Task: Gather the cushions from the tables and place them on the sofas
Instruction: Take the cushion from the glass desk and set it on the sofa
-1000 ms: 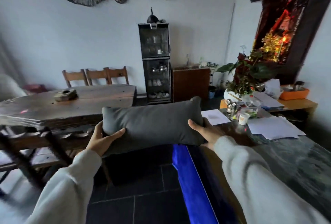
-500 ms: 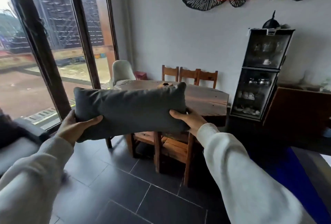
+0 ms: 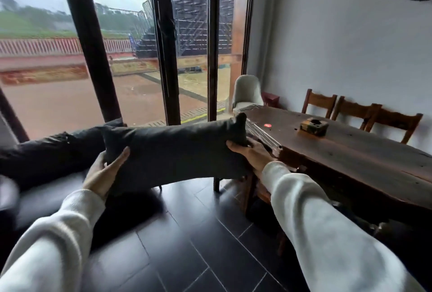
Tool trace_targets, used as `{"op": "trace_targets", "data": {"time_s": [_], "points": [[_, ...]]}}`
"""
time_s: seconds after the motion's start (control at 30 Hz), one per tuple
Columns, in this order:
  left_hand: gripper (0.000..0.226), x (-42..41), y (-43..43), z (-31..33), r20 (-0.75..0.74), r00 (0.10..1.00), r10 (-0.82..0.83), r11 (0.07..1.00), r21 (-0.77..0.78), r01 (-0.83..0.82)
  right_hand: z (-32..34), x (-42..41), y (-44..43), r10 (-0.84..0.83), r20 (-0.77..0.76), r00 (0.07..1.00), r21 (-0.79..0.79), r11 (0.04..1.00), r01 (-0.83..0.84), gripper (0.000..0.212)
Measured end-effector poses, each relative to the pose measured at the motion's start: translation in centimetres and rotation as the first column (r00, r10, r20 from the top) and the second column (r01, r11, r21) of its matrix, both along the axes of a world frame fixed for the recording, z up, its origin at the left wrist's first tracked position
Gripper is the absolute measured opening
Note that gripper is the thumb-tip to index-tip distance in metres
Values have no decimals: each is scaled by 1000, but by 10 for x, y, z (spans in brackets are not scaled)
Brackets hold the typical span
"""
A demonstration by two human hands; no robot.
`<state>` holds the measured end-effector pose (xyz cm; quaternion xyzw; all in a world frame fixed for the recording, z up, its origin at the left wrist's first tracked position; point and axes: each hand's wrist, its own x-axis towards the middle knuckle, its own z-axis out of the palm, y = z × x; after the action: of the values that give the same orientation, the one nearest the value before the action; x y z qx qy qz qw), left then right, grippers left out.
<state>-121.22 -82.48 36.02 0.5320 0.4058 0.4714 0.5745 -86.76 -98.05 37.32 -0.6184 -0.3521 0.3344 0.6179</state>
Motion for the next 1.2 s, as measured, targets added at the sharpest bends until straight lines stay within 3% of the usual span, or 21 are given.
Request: {"op": "trace_targets", "data": {"time_s": [0.07,0.17,0.37,0.63,0.83,0.97,1.2], "points": [[70,-5,39,-1,2,997,81,997,18,-81,-5,3,62,48,9,999,1,999,-48,60],[69,-12,100,-5,-10,982,189,981,42,-189,-12,7,153,129,23,991,-4,992,-129,41],[28,-30,215,-3,-68,913,402,915,69,-397,-9,1,325,254,-14,967,12,967,-254,49],[49,-74,343,-23,-112,830,546,838,55,-543,-32,-40,510,392,-46,919,4,920,-393,53],[53,-115,467,-49,-183,810,557,829,74,-554,-62,-82,640,415,-49,908,-21,909,-417,43],[70,-144,560,-52,-245,814,527,848,89,-522,-66,-110,726,410,-66,910,-49,909,-413,43],[53,-185,717,-38,-303,836,457,887,80,-456,-66,-142,853,374,-87,923,-35,925,-378,42]]}}
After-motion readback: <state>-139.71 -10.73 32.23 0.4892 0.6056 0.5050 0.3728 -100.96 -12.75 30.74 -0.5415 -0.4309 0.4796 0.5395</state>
